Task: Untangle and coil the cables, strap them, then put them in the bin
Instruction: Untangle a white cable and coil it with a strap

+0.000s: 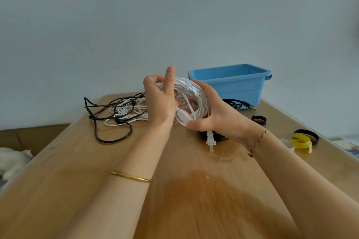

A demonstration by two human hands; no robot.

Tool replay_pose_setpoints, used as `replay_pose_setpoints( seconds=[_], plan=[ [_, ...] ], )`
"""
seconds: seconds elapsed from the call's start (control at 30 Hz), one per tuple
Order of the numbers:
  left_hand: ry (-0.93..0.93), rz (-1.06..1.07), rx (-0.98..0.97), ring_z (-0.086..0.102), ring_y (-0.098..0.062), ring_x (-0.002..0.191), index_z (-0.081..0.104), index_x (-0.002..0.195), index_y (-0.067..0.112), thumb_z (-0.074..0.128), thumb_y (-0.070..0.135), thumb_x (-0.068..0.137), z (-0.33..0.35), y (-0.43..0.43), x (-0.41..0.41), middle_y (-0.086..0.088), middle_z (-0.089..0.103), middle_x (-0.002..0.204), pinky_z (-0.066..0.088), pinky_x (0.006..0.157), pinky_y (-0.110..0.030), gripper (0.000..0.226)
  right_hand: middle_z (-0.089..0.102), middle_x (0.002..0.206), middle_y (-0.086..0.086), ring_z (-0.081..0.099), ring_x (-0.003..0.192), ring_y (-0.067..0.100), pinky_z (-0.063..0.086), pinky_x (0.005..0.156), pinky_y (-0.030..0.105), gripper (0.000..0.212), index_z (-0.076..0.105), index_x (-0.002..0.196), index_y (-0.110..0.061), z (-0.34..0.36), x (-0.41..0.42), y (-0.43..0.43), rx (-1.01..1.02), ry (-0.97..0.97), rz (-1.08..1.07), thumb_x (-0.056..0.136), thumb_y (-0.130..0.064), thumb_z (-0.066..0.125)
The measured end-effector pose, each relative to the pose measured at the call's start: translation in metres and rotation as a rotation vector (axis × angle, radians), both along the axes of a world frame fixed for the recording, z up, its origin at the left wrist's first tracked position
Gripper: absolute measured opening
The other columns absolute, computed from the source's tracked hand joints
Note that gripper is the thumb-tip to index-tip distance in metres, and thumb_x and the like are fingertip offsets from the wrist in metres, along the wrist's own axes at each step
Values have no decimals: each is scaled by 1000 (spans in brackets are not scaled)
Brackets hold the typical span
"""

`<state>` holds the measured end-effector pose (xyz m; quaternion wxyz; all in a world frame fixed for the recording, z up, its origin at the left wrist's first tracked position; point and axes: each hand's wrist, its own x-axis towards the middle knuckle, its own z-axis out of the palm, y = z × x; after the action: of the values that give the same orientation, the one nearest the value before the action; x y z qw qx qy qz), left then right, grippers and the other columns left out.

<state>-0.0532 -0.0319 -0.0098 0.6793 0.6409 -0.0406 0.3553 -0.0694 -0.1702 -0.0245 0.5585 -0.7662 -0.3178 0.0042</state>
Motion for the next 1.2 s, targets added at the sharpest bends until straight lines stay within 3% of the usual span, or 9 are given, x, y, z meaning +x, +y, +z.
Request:
replay_pose_setpoints(
  seconds=[0.17, 0.3, 0.37, 0.43, 0.5, 0.6, 0.8, 0.97, 1.2],
  plan=[
    [37, -48, -22, 42, -12, 42, 40, 88, 7, 49, 46, 95, 1, 2, 2, -2, 46, 58, 37, 39, -25, 41, 32, 139, -15, 37, 127, -2, 33, 96, 0, 102, 12, 149, -25, -4, 0, 5, -43, -116, -94, 73, -6, 77],
    [153, -306, 76, 40, -11, 40, 43, 65, 12, 40, 55, 93, 7, 9, 2, 5, 39, 45, 36, 44, -24, 51, 40, 134, -16, 45, 118, -8, 37, 93, 1, 96, 18, 148, -24, -7, 2, 3, 33, -101, -127, 73, -3, 76],
    [217, -462, 149, 44, -11, 47, 47, 71, 12, 46, 60, 83, 10, 14, -1, 3, 44, 53, 39, 49, -27, 49, 45, 133, -11, 48, 116, -7, 40, 92, 4, 90, 23, 147, -21, -9, 5, 0, 78, -72, -152, 75, 0, 73],
    [239, -550, 189, 49, -11, 54, 47, 83, 10, 60, 45, 80, 10, 19, -1, 1, 50, 62, 43, 54, -29, 37, 50, 129, -8, 52, 114, -2, 43, 93, 10, 86, 26, 145, -18, -9, 6, -2, 88, -57, -153, 75, 1, 72],
    [225, -542, 206, 53, -9, 56, 46, 88, 12, 64, 27, 85, 8, 24, -1, 0, 54, 62, 47, 57, -27, 23, 54, 125, -8, 55, 112, -1, 45, 94, 13, 83, 29, 144, -18, -8, 7, -2, 93, -46, -135, 75, 1, 72],
    [145, -457, 282, 56, -6, 54, 49, 89, 13, 61, 24, 87, 5, 28, 1, 4, 56, 56, 48, 57, -21, 16, 57, 124, -3, 59, 109, 3, 48, 95, 19, 84, 31, 144, -16, -7, 8, 0, 152, 18, -75, 74, 2, 74],
    [177, -474, 112, 53, -5, 47, 54, 93, 11, 59, 23, 91, 4, 28, 4, 6, 51, 55, 47, 50, -22, 14, 56, 128, 14, 58, 116, 26, 47, 100, 41, 83, 36, 141, -12, -5, 11, -3, 279, 147, 114, 68, 2, 72],
    [169, -559, -3, 49, -5, 42, 44, 67, 10, 58, 31, 83, 1, 24, 4, 6, 50, 50, 44, 44, -18, 31, 54, 134, 13, 58, 118, 23, 50, 95, 31, 86, 33, 144, -12, -7, 11, -6, 397, 196, 153, 68, 8, 70],
    [212, -689, -120, 46, -4, 39, 39, 66, 13, 45, 28, 97, 2, 19, -1, 7, 43, 46, 43, 43, -15, 35, 60, 122, 9, 63, 105, 19, 54, 83, 26, 84, 35, 143, -13, -8, 13, -5, 507, 245, 164, 67, 13, 62]
  ],
)
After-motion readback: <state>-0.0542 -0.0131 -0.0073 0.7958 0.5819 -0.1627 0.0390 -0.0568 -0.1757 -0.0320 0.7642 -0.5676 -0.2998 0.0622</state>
